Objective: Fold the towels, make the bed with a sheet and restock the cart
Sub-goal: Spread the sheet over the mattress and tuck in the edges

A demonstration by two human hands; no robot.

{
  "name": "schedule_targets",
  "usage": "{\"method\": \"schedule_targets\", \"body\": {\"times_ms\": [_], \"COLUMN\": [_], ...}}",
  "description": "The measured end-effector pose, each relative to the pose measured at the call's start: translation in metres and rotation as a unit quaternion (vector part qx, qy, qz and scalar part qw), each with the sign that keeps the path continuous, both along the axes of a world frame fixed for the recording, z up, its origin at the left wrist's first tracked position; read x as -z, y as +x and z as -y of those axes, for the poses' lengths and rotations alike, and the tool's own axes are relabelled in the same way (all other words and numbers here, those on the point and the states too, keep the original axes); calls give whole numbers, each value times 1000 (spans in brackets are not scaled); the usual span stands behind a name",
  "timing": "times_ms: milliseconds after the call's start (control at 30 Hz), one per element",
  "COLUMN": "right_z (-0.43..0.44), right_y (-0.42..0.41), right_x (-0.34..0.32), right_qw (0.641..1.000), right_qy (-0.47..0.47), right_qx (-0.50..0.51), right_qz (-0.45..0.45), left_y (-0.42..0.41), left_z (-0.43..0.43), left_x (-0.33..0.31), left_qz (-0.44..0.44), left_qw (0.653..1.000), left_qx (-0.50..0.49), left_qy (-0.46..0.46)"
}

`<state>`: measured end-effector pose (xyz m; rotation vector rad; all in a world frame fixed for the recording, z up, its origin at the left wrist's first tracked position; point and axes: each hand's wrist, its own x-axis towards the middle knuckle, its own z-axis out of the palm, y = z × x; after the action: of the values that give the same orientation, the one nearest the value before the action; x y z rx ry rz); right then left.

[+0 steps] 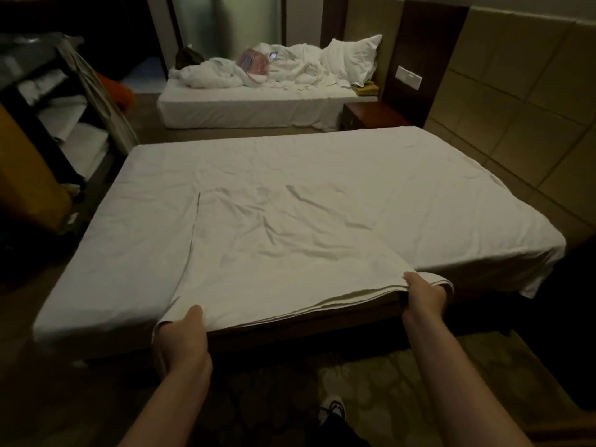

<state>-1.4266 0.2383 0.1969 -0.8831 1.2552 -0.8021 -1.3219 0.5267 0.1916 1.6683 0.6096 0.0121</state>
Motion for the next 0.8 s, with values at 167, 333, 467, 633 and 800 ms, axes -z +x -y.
{"method": "schedule_targets", "body": {"times_ms": [167,333,467,633,800], "right_z": [20,57,107,179,232], "right_y": [53,122,207,332,434], "right_x": [-10,1,32,85,136], "right_qw": [1000,999,998,993,980], "right_qy": [-24,-40,-36,-45,-35], "right_qx": [-12,-11,-36,-81,-120], "right_qz": [8,6,-25,-70,-156], "left_y": [43,119,213,337,445], "left_z": [20,61,110,176,218], "left_x": [-21,-25,-2,47,102], "left_qz": [11,15,-12,-13,-59], "left_qw": [1000,1000,1000,999,997], "left_qx": [15,21,12,-26,-46], "left_qy": [6,17,-11,-31,-8]}}
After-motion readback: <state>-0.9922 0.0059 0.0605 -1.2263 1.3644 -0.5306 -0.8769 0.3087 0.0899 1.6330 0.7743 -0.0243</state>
